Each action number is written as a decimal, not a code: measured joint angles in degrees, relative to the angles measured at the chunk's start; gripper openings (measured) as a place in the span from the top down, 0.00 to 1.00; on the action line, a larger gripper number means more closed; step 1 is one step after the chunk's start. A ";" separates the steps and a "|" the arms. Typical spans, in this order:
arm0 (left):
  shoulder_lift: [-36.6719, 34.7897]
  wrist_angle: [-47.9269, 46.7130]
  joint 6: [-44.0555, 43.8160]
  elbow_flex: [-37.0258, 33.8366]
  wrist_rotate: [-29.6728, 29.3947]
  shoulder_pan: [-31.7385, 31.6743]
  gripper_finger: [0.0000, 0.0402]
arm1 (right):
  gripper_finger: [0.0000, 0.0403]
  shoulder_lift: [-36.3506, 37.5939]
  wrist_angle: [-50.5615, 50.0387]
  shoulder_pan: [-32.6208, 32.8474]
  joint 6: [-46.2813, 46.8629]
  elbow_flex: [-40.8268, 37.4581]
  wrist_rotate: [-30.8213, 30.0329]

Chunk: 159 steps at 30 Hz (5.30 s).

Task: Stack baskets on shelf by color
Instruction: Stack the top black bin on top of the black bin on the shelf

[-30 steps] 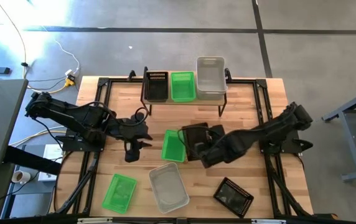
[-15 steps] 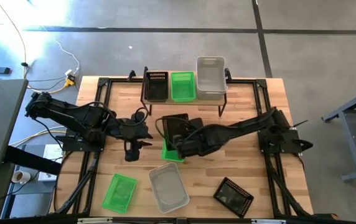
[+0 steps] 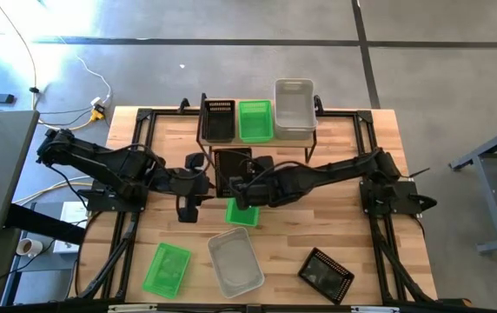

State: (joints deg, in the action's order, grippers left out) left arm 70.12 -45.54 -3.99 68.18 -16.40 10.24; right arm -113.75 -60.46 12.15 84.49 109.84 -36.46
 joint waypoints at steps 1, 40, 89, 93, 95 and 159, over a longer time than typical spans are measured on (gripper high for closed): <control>0.45 0.61 0.52 0.06 -0.55 0.00 0.72 | 1.00 0.00 0.37 -0.20 -0.19 0.00 -0.09; 11.51 -1.28 6.41 0.07 -11.63 -0.02 0.89 | 1.00 0.04 6.17 -1.16 -5.54 -0.09 0.00; -7.62 -1.38 23.92 0.00 -22.07 -12.56 0.99 | 0.69 10.69 -0.27 -3.69 -32.59 -0.02 2.40; -7.03 2.40 28.56 0.03 -15.63 -19.13 0.99 | 0.69 10.69 -0.62 -5.57 -35.23 -0.02 4.04; -6.18 3.14 29.50 0.04 -12.12 -22.00 0.99 | 0.69 10.69 -0.62 -6.46 -36.23 -0.02 5.06; 3.42 -4.62 29.21 6.43 4.33 -37.29 0.67 | 0.69 10.69 -4.84 -7.19 -36.89 -0.04 12.69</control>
State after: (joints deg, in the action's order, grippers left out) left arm 73.54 -50.16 25.22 74.61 -12.07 -27.05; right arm -103.07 -65.30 4.96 47.60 109.80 -23.77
